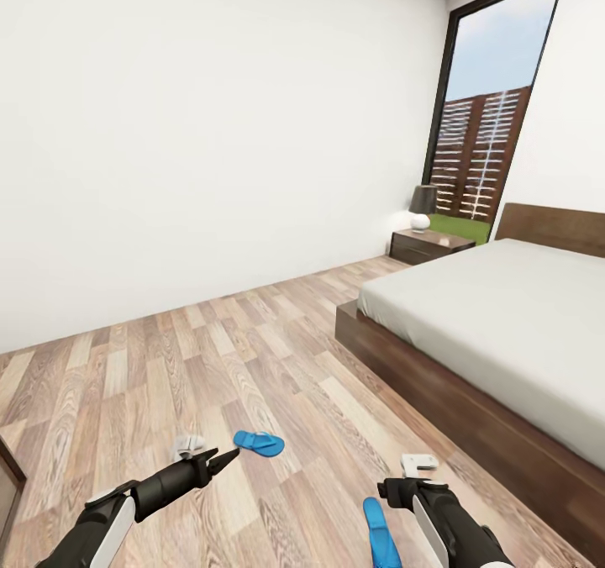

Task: In the bedroom, move the book from the bed onto either nightstand, and place the two sandals side by side next to the bed.

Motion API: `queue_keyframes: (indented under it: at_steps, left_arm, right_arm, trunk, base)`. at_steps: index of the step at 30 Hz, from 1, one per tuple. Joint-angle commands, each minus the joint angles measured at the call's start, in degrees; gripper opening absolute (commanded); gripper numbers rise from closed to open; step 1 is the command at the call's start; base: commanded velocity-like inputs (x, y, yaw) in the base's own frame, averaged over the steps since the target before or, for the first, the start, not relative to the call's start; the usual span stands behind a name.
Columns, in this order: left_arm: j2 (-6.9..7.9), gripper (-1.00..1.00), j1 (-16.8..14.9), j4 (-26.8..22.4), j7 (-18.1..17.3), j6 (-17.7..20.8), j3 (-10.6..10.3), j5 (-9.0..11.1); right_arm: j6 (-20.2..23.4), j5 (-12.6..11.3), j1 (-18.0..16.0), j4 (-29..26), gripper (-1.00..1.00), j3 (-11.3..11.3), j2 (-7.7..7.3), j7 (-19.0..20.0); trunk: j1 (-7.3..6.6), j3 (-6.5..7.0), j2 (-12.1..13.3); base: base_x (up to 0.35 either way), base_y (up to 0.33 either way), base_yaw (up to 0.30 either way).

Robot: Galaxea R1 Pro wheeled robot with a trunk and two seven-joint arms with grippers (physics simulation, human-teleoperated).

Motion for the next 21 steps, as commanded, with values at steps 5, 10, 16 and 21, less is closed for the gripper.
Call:
queue_keyframes:
  at_steps: [5,10,16,21]
  left_arm:
    - [-0.01,1.00,0.0,0.0,-0.1,0.6,0.0,0.4]
    - [-0.02,1.00,0.0,0.0,-0.1,0.6,0.0,0.4]
    - [-0.05,1.00,0.0,0.0,-0.1,0.6,-0.1,0.4]
    - [-0.07,1.00,0.0,0.1,0.0,0.5,-0.1,0.4]
  right_arm:
    - [0.3,0.0,0.0,-0.1,1.00,-0.1,0.03,-0.1]
    - [0.3,0.0,0.0,-0.1,1.00,-0.1,0.03,-0.1]
    - [0.3,0.0,0.0,-0.1,1.00,-0.1,0.03,-0.1]
    - [0.3,0.0,0.0,-0.1,1.00,-0.1,0.03,-0.1]
  trunk:
    - [1.09,-0.96,-2.0]
    - [2.19,-1.86,-4.1]
    - [3.51,-2.94,-6.5]
    - [4.61,-3.83,-8.5]
  base:
    - [0.000,0.000,0.000]
    - [0.000,0.000,0.000]
    - [0.000,0.000,0.000]
    - [0.000,0.000,0.000]
